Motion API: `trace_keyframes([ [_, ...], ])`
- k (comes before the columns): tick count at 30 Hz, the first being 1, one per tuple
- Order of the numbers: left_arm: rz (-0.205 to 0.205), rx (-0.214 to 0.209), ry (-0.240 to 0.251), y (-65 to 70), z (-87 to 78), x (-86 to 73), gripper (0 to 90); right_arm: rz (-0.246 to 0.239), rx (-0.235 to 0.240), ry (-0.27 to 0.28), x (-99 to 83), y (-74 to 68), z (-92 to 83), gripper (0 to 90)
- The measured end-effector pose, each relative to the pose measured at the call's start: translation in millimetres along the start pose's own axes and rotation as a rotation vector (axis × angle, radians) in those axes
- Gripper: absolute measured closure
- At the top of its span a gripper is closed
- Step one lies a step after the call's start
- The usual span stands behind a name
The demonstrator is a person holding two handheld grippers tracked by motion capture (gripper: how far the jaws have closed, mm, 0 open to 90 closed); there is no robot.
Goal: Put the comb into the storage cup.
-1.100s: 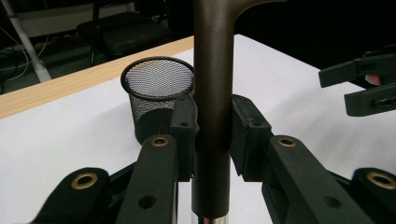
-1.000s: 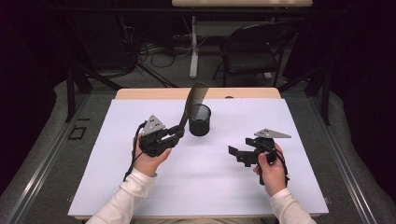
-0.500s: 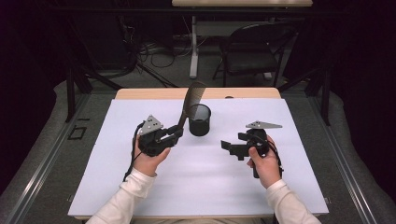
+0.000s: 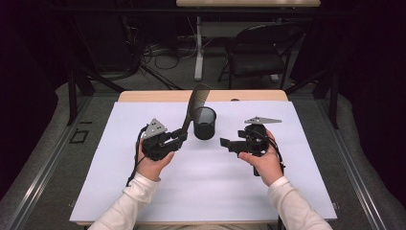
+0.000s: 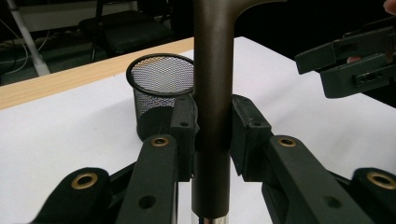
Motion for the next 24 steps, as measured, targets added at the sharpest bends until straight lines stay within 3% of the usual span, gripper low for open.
trace_keyframes([
  [24,-0.007,0.011,0.009,-3.4,0.5,-2.4,72.6,-0.04,0.032,0.049,46.3,-16.6,0.9,20.1],
])
Point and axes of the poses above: each handheld gripper's, and its own axes: z roughly forward along the jaws, x roughly out of its top, y roughly to its right, the point moved 2 cm from there along z, roughly forward along the jaws
